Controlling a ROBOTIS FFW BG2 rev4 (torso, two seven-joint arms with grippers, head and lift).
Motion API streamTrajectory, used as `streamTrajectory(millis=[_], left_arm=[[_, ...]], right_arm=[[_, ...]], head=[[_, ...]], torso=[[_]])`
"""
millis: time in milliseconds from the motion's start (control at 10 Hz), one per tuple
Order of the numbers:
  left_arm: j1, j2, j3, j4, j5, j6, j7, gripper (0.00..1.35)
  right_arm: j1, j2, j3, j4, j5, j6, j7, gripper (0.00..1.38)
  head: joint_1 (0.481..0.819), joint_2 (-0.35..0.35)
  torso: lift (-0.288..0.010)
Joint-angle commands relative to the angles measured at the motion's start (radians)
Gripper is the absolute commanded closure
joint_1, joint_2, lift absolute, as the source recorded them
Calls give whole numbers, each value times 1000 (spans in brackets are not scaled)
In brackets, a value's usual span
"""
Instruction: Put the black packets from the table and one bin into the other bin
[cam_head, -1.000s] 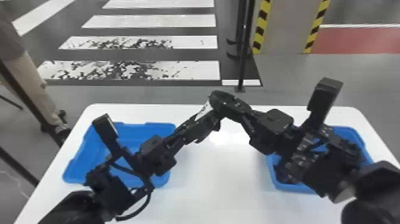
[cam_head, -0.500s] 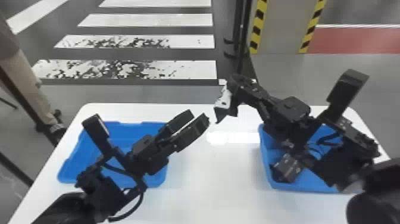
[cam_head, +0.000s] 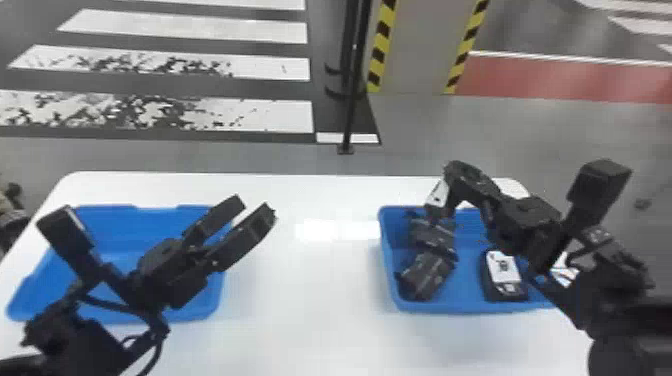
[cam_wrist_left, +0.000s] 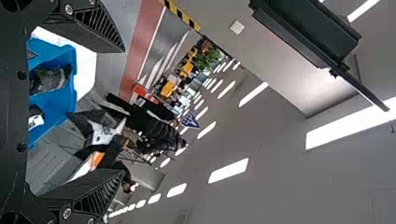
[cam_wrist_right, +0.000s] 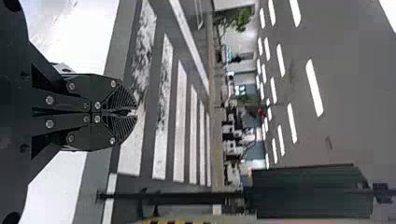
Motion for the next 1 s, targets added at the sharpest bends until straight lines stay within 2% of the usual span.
streamTrajectory(millis=[0, 100, 200, 300, 400, 500, 600, 700, 900], left_arm=[[9, -2, 8, 0, -4, -2, 0, 121], [11, -2, 12, 0, -10, -7, 2, 122], [11, -2, 10, 0, -16, -12, 3, 125], [11, -2, 10, 0, -26, -12, 10, 121], [21, -7, 8, 0, -32, -17, 26, 125], [41, -18, 14, -2, -34, -64, 53, 121], [80, -31, 20, -29, -42, -132, 100, 121], [134, -53, 36, -74, -94, -209, 160, 117], [232, -107, 90, -88, -263, -400, 270, 117]], right_arm=[[50, 10, -85, -1, 55, 25, 0, 1217], [67, 12, -109, -1, 83, 38, 0, 1211], [69, 13, -127, 33, 99, 45, 2, 1125], [77, 12, -139, 67, 85, 1, 9, 687], [106, 10, -139, 40, 95, -41, 18, 197], [145, 15, -139, 6, 101, -129, 25, 32], [180, 38, -151, -23, 101, -220, 23, 121], [221, 67, -165, -58, 99, -279, 17, 174], [317, 97, -149, -141, 83, -311, -3, 194]], head=[[695, -197], [695, -219], [695, -254], [695, -278], [695, -294], [695, -297], [695, -292], [695, -272], [695, -220]], torso=[[-110], [-110], [-110], [-110], [-110], [-110], [-110], [-110], [-110]])
